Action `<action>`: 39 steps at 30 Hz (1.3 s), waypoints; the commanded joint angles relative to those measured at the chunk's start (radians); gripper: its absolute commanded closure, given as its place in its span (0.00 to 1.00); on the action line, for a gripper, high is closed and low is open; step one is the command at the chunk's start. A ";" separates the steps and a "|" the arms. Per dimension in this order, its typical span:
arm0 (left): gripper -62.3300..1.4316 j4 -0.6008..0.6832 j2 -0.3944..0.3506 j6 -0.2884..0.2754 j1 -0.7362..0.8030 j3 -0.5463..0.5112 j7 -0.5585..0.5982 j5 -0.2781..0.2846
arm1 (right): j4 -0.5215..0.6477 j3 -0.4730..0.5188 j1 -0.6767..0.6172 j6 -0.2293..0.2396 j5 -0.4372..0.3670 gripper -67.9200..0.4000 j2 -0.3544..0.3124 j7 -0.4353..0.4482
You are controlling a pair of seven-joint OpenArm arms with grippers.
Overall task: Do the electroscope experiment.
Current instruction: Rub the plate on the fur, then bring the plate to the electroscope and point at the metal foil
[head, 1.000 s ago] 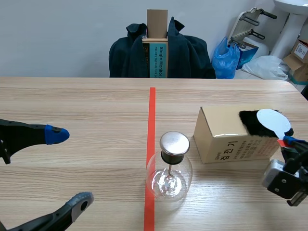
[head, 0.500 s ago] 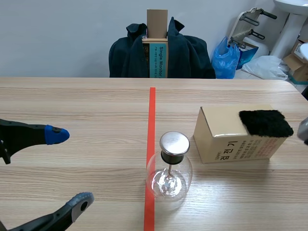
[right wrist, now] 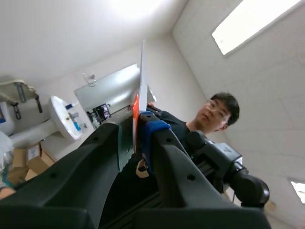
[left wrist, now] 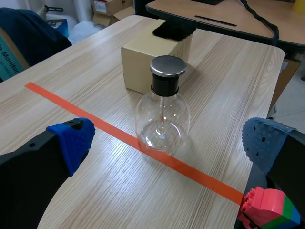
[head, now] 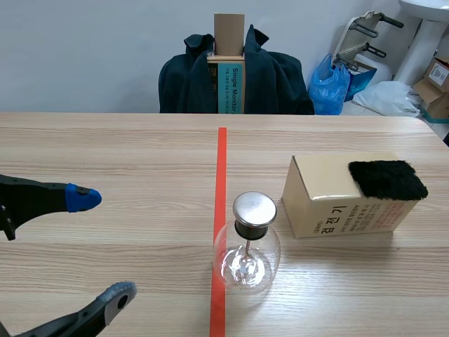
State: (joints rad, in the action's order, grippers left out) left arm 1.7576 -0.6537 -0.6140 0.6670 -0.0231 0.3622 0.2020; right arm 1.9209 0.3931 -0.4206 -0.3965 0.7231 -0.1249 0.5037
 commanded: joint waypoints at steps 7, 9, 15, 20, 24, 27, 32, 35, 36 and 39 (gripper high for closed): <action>0.74 -0.028 0.010 -0.011 -0.053 0.006 -0.132 -0.012 | 0.043 0.004 -0.006 -0.014 -0.022 0.98 -0.011 -0.004; 0.95 -0.058 0.011 -0.013 -0.097 0.019 -0.180 -0.012 | 0.043 -0.014 -0.003 -0.014 -0.021 0.98 -0.010 0.011; 0.95 -0.195 0.011 -0.042 -0.242 0.089 -0.212 -0.011 | 0.043 -0.092 0.017 -0.014 -0.021 0.98 -0.010 0.038; 0.95 -0.337 0.055 -0.063 -0.357 0.185 -0.202 -0.013 | 0.043 -0.160 0.022 -0.014 -0.019 0.98 -0.011 0.049; 0.95 -0.447 0.114 -0.062 -0.447 0.261 -0.200 -0.029 | 0.043 -0.208 0.022 -0.014 -0.002 0.98 -0.011 0.061; 0.95 -0.506 0.158 -0.058 -0.500 0.311 -0.181 -0.080 | 0.043 -0.236 0.022 -0.014 0.006 0.98 -0.011 0.063; 0.95 -0.564 0.209 -0.028 -0.554 0.374 -0.141 -0.128 | 0.039 -0.264 0.021 0.019 0.010 0.98 -0.011 0.064; 0.95 -0.575 0.226 -0.024 -0.571 0.397 -0.134 -0.147 | 0.039 -0.275 0.021 0.041 0.012 0.98 -0.011 0.064; 0.95 -0.575 0.227 -0.024 -0.571 0.401 -0.126 -0.147 | 0.039 -0.277 0.021 0.056 0.019 0.98 -0.011 0.064; 0.95 -0.575 0.227 -0.024 -0.570 0.412 -0.092 -0.147 | 0.028 -0.277 0.018 0.114 0.061 0.98 -0.010 0.071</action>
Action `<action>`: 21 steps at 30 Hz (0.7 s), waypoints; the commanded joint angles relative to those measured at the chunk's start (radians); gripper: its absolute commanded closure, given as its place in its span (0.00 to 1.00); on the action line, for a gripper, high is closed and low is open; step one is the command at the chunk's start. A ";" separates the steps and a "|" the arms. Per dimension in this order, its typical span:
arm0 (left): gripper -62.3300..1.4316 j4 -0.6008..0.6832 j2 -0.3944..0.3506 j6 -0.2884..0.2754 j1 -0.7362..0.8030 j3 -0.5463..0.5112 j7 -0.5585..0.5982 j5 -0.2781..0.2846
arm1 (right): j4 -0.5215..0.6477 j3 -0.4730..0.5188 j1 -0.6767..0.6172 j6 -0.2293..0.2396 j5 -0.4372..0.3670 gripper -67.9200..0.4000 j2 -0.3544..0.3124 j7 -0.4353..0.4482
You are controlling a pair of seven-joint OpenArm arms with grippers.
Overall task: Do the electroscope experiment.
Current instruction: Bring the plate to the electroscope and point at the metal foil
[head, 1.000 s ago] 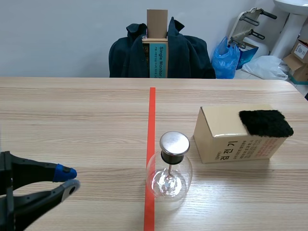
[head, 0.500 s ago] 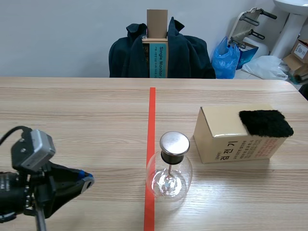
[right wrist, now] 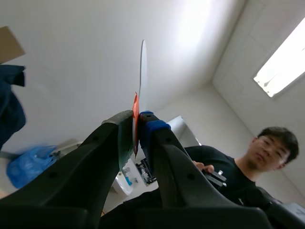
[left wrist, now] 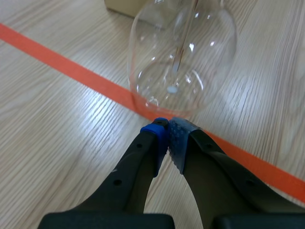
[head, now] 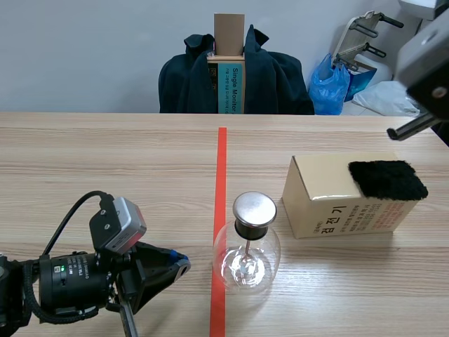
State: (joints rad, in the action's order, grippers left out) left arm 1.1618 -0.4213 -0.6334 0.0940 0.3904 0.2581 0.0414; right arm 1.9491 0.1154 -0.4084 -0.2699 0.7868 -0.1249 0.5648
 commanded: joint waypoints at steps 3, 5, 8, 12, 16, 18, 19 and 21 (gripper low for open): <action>0.95 0.021 -0.006 -0.005 0.002 0.007 0.015 0.013 | -0.037 0.001 -0.014 0.010 0.059 0.98 -0.010 0.040; 0.95 0.021 -0.005 -0.005 0.002 0.012 0.015 0.013 | -0.079 0.001 -0.028 0.010 0.103 0.98 -0.010 0.072; 0.95 0.021 0.000 0.000 0.000 0.015 0.014 0.013 | -0.142 0.001 -0.043 0.009 0.159 0.98 -0.010 0.105; 0.95 0.021 0.011 0.018 0.000 0.015 0.011 -0.026 | -0.223 0.001 -0.046 0.005 0.222 0.98 -0.010 0.136; 0.95 0.021 0.011 0.018 0.000 0.015 0.011 -0.028 | -0.297 0.001 -0.043 0.001 0.284 0.98 -0.010 0.165; 0.95 0.021 0.011 0.018 0.000 0.015 0.011 -0.028 | -0.327 0.001 -0.043 0.000 0.312 0.98 -0.007 0.191; 0.95 0.021 0.011 0.018 0.000 0.015 0.011 -0.028 | -0.339 0.001 -0.043 -0.005 0.325 0.98 -0.007 0.201; 0.95 0.021 0.011 0.018 0.000 0.015 0.011 -0.028 | -0.360 0.001 -0.043 -0.018 0.346 0.98 -0.005 0.228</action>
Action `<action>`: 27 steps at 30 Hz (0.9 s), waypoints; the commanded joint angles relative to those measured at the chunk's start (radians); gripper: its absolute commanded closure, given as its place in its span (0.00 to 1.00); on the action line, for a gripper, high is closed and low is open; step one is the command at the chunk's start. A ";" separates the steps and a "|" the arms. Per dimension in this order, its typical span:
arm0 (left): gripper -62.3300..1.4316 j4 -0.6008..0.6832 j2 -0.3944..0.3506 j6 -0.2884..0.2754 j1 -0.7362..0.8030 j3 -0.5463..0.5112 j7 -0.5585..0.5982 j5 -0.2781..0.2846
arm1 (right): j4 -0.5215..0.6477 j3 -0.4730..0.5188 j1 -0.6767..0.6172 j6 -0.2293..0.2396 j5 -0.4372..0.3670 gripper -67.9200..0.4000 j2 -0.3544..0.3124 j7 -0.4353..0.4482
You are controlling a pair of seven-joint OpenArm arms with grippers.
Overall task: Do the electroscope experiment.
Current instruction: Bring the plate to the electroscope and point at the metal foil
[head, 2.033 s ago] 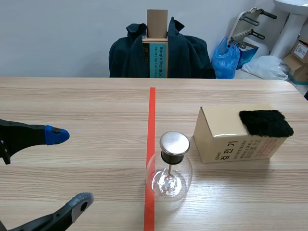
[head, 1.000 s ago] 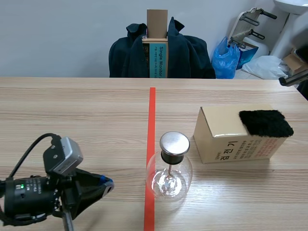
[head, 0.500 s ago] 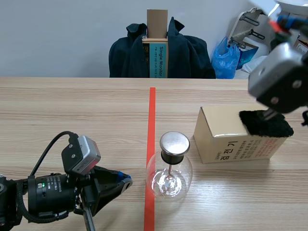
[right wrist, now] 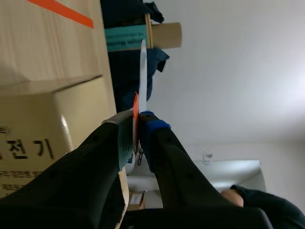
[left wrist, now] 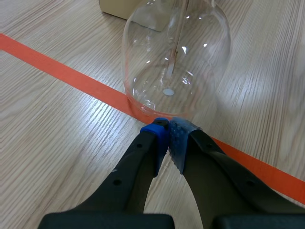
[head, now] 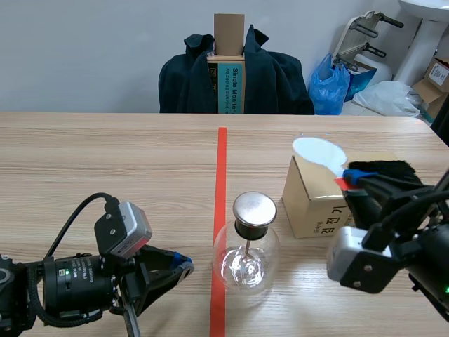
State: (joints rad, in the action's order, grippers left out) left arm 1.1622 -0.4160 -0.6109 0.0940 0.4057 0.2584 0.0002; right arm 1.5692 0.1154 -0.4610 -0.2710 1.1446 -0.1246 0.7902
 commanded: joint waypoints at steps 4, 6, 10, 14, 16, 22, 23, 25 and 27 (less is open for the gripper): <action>0.95 0.021 0.005 -0.005 0.000 0.000 0.011 0.013 | -0.008 0.001 0.009 -0.032 0.026 0.98 0.000 0.039; 0.95 0.021 0.005 -0.005 0.000 0.000 0.011 0.013 | -0.009 0.001 0.009 -0.035 0.034 0.98 0.000 0.059; 0.95 0.021 0.005 -0.005 0.000 0.000 0.011 0.013 | -0.009 0.001 0.009 -0.058 0.038 0.98 0.000 0.098; 0.95 0.021 0.005 -0.005 0.000 0.000 0.011 0.013 | -0.009 0.001 0.009 -0.081 0.042 0.98 0.000 0.139; 0.95 0.021 0.005 -0.005 0.000 0.000 0.011 0.013 | -0.009 0.001 0.006 -0.081 0.057 0.98 0.000 0.154; 0.95 0.021 0.005 -0.005 0.000 0.000 0.011 0.013 | -0.009 0.001 -0.014 -0.119 0.080 0.98 0.000 0.225; 0.95 0.021 0.005 -0.005 0.000 0.000 0.011 0.013 | -0.009 0.001 -0.020 -0.134 0.080 0.98 0.000 0.239; 0.95 0.021 0.005 -0.005 0.000 0.000 0.010 0.013 | -0.009 0.001 -0.027 -0.158 0.079 0.98 0.000 0.263; 0.95 0.021 0.005 -0.005 0.000 0.000 0.010 0.013 | -0.009 0.001 -0.034 -0.159 0.079 0.98 0.000 0.280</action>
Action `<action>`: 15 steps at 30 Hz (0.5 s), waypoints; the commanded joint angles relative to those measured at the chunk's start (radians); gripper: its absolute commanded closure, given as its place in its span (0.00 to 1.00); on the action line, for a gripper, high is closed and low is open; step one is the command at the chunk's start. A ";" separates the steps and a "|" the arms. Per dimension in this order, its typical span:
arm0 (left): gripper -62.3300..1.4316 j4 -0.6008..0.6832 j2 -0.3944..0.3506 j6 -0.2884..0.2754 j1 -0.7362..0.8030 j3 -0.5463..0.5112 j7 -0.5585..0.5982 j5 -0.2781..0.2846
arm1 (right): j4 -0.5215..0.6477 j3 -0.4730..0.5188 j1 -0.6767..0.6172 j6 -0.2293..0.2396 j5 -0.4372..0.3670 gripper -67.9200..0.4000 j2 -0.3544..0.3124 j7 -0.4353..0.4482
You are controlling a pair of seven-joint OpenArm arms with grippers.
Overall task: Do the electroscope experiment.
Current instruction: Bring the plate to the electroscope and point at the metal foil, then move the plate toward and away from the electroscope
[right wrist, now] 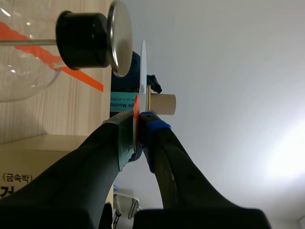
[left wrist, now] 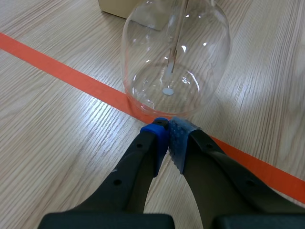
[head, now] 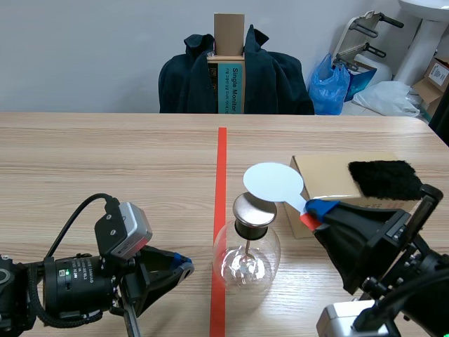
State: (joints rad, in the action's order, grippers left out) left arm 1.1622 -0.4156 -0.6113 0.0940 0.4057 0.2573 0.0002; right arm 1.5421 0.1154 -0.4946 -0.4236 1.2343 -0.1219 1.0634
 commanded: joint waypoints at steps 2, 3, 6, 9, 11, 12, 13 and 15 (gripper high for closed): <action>0.95 0.021 0.005 -0.004 0.000 0.000 0.011 0.013 | 0.018 0.001 -0.008 -0.007 -0.010 0.98 -0.003 0.025; 0.95 0.021 0.005 -0.004 0.000 0.000 0.011 0.013 | 0.018 0.001 -0.011 -0.007 -0.009 0.98 -0.003 0.032; 0.95 0.021 0.005 -0.004 0.000 0.000 0.011 0.013 | 0.018 0.001 -0.025 -0.039 -0.008 0.98 -0.003 0.058; 0.95 0.021 0.005 -0.004 0.000 0.000 0.011 0.013 | 0.018 0.001 -0.032 -0.062 -0.008 0.98 -0.002 0.081; 0.95 0.021 0.005 -0.004 0.000 0.000 0.011 0.013 | 0.018 0.001 -0.038 -0.070 -0.008 0.98 -0.003 0.092; 0.95 0.021 0.005 -0.004 0.000 0.000 0.011 0.013 | 0.018 0.001 -0.037 -0.079 -0.008 0.98 -0.003 0.097; 0.95 0.021 0.005 -0.004 0.000 0.000 0.011 0.013 | 0.018 0.001 -0.037 -0.082 -0.008 0.98 -0.003 0.102; 0.95 0.021 0.005 -0.004 0.000 0.000 0.011 0.013 | 0.018 0.001 -0.038 -0.085 -0.008 0.98 -0.003 0.112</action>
State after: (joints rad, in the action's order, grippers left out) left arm 1.1622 -0.4160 -0.6113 0.0944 0.4057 0.2562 0.0002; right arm 1.5421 0.1158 -0.5331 -0.5014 1.2388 -0.1223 1.1744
